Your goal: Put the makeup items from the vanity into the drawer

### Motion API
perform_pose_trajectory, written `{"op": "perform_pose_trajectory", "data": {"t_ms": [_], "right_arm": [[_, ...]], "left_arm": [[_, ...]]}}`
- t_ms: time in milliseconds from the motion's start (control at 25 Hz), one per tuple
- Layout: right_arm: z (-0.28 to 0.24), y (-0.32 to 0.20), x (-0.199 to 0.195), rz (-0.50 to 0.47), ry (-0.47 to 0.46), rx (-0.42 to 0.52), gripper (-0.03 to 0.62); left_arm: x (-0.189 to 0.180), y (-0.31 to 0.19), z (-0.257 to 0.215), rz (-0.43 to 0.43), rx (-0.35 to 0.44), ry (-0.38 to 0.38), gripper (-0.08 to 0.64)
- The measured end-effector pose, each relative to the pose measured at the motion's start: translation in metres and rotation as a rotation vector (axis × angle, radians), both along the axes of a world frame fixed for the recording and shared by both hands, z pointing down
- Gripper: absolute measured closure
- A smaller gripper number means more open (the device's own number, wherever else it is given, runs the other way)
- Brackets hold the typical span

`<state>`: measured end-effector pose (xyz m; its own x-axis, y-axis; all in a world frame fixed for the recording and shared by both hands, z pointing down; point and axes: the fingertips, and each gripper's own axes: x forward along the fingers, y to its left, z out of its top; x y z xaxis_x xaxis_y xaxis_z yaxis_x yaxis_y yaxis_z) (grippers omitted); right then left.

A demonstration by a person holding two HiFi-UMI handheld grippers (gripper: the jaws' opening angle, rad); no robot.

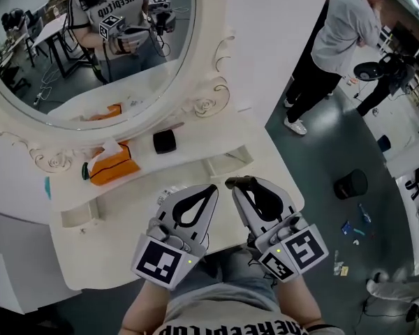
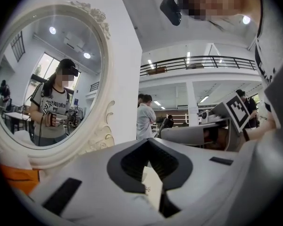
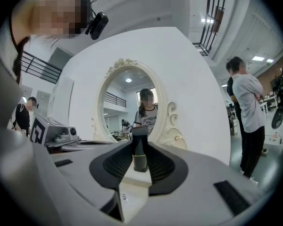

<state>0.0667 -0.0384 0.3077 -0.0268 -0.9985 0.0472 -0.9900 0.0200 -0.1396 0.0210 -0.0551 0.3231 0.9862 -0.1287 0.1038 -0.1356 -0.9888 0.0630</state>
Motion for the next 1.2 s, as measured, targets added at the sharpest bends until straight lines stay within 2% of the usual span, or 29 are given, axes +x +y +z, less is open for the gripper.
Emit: {"op": "perform_pose_trajectory", "data": {"t_ms": [600, 1200], "right_arm": [[-0.007, -0.03, 0.023, -0.172, 0.024, -0.005, 0.48], [0.009, -0.064, 0.037, -0.318, 0.026, -0.044, 0.48]], "left_arm": [[0.019, -0.019, -0.009, -0.172, 0.008, 0.015, 0.552], [0.017, -0.039, -0.006, -0.362, 0.005, 0.01, 0.552]]}}
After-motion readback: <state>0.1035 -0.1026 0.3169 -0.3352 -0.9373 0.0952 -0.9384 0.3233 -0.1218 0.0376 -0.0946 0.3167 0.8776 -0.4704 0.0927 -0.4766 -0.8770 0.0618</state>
